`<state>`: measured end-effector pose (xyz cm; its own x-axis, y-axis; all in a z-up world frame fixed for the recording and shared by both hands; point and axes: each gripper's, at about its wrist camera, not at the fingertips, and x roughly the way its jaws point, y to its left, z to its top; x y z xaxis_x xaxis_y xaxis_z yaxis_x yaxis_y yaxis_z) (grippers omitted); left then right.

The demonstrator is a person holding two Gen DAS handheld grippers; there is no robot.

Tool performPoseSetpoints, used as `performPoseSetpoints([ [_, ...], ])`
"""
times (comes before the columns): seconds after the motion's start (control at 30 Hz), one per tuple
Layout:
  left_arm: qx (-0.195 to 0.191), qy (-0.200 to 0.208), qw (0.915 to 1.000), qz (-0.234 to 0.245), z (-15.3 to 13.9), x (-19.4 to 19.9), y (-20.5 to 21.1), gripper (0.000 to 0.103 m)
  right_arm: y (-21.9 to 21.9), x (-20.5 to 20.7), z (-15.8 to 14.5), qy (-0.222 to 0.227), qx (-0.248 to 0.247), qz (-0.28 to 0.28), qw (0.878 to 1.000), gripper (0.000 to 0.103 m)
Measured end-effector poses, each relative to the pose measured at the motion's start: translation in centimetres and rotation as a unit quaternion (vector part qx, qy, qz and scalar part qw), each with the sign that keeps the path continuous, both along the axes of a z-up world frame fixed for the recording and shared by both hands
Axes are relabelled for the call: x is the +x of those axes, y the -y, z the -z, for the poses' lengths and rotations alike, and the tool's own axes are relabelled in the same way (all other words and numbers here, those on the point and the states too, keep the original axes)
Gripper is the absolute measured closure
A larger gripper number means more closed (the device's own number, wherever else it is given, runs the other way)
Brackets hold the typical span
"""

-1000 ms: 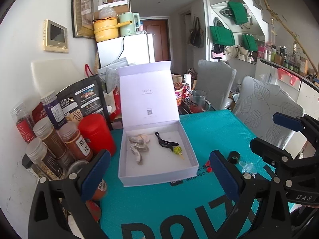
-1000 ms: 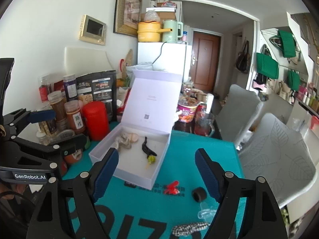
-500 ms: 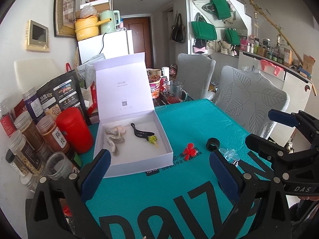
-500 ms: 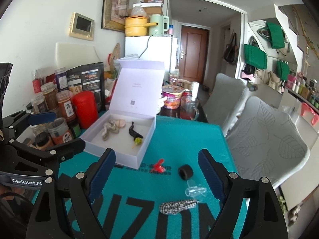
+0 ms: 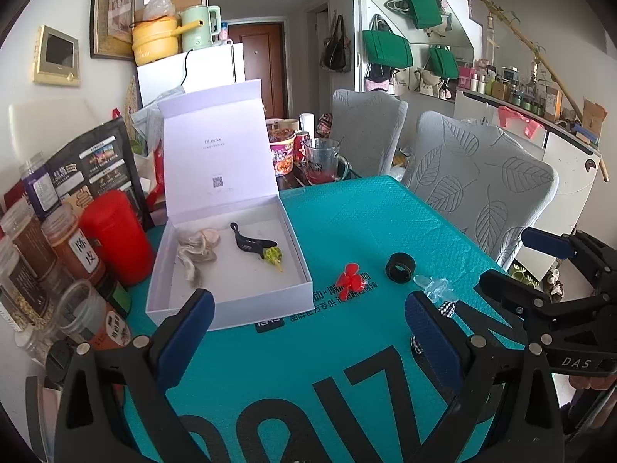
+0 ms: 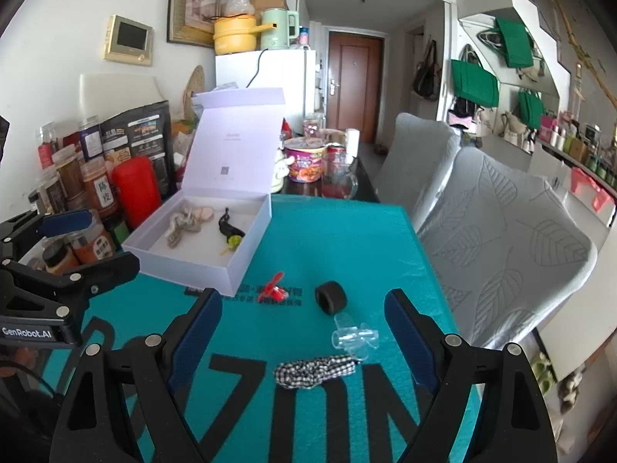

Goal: Organize rigid objects
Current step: 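Withdraw both tools from the box back over the remaining objects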

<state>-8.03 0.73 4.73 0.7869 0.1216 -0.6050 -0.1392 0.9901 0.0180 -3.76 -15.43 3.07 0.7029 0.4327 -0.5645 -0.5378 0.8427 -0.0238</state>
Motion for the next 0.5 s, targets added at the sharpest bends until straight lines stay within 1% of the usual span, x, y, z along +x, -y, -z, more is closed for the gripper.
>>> performPoseSetpoints([
  [0.23, -0.02, -0.011, 0.9997, -0.004, 1.7, 1.3, -0.3, 0.002, 0.9, 1.3, 2.4, -0.013, -0.002, 0.008, 1.0, 0.016],
  [0.5, -0.04, -0.025, 0.9989, -0.003, 3.8, 3.4, -0.4, 0.002, 1.7, 3.6, 5.1, -0.042, -0.004, 0.014, 0.999, 0.016],
])
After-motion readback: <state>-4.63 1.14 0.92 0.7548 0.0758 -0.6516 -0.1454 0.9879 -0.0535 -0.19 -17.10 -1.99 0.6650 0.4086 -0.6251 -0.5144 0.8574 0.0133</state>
